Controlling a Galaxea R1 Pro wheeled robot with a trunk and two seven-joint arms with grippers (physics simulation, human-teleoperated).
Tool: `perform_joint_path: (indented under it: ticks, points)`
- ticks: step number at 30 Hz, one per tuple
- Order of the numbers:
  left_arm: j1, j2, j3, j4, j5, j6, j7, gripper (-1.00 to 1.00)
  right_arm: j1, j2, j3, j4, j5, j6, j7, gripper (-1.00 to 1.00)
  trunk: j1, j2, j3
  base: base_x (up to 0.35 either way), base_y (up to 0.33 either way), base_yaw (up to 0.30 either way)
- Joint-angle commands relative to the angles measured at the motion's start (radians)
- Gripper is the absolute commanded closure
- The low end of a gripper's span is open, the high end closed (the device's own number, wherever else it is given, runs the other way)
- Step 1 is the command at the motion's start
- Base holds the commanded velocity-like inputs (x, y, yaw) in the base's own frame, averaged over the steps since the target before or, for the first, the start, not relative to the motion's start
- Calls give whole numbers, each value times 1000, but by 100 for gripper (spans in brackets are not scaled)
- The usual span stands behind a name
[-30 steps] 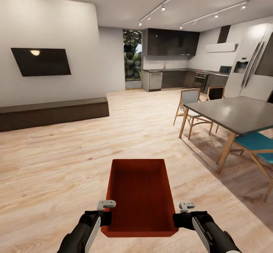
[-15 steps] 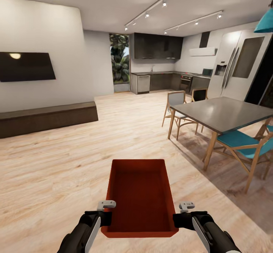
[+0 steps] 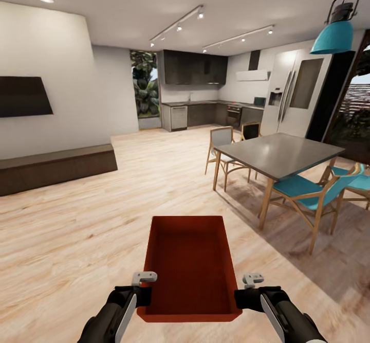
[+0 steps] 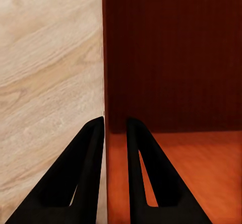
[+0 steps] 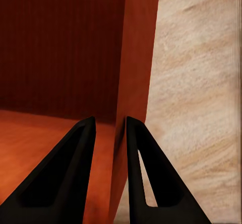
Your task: Move the two storage containers from the living room to the garage. In the garage, place one container on the floor and stack the other container on top of it (either order is fine).
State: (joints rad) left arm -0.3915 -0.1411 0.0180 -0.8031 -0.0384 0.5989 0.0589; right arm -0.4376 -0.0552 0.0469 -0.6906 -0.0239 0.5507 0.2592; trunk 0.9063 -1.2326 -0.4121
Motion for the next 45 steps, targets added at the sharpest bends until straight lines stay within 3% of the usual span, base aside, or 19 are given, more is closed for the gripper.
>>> perform_joint_path:
  ticks: [1,19,45]
  points:
    - [0,0,0,0,-26,7,6,100,-1,-2,8,-3,-5,-3,-1,100,-4,7,3,0,0,-213]
    - [0,0,0,0,-26,7,5,100,-1,-2,8,-3,-5,-3,-2,100,-73,133,83,0,0,-215]
    - [0,2,0,0,-26,6,1,100,-1,-2,8,-3,-5,-3,-3,100,-73,133,85,0,0,-289]
